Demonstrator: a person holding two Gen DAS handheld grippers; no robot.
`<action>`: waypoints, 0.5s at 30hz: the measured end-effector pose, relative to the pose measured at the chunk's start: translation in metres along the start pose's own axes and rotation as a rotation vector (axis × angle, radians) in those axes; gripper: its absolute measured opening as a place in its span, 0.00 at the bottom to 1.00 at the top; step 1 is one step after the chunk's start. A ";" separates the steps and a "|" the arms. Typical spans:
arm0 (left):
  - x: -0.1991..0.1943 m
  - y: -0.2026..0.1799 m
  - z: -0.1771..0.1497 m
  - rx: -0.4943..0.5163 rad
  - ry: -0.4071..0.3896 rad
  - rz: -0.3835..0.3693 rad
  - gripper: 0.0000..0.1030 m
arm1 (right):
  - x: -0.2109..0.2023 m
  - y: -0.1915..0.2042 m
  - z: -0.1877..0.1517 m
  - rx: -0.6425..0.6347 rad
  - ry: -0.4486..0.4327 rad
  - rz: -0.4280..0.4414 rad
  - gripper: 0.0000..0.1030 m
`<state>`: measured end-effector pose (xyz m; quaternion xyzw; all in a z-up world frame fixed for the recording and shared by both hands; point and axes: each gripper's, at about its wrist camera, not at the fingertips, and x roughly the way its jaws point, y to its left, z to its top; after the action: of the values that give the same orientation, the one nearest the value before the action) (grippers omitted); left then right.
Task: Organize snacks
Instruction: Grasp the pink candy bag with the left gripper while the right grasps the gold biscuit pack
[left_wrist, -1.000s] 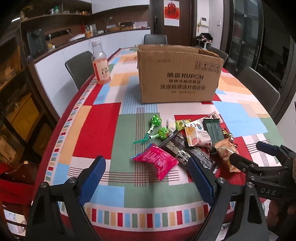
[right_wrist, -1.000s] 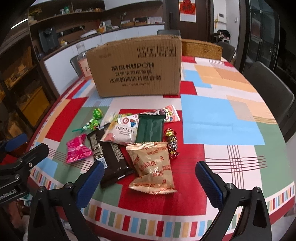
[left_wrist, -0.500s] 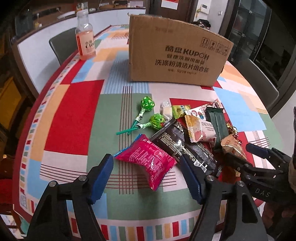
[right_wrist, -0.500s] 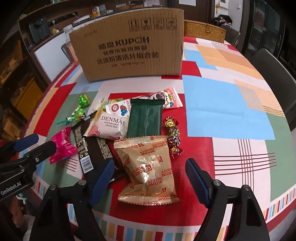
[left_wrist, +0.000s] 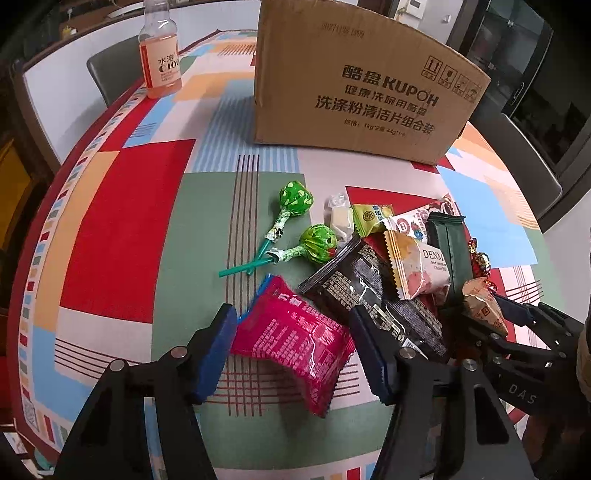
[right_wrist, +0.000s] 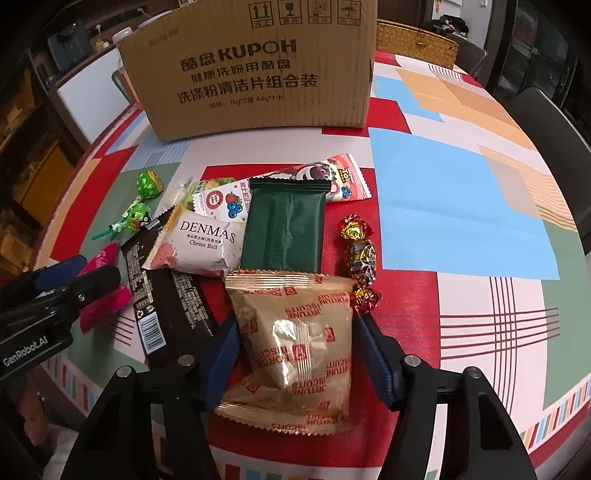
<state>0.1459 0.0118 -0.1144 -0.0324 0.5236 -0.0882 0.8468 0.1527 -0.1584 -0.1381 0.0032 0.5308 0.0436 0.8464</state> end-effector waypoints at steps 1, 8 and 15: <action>0.001 0.000 0.001 -0.002 0.002 -0.005 0.55 | 0.000 0.000 0.000 -0.003 0.001 0.000 0.59; 0.005 0.003 0.002 -0.007 0.018 -0.026 0.46 | -0.001 0.005 0.002 -0.021 -0.005 0.004 0.48; -0.001 0.000 -0.003 -0.008 0.015 -0.046 0.41 | -0.009 0.007 0.002 -0.026 -0.033 0.006 0.46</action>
<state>0.1423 0.0119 -0.1145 -0.0473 0.5292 -0.1060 0.8405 0.1502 -0.1521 -0.1283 -0.0053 0.5160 0.0530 0.8549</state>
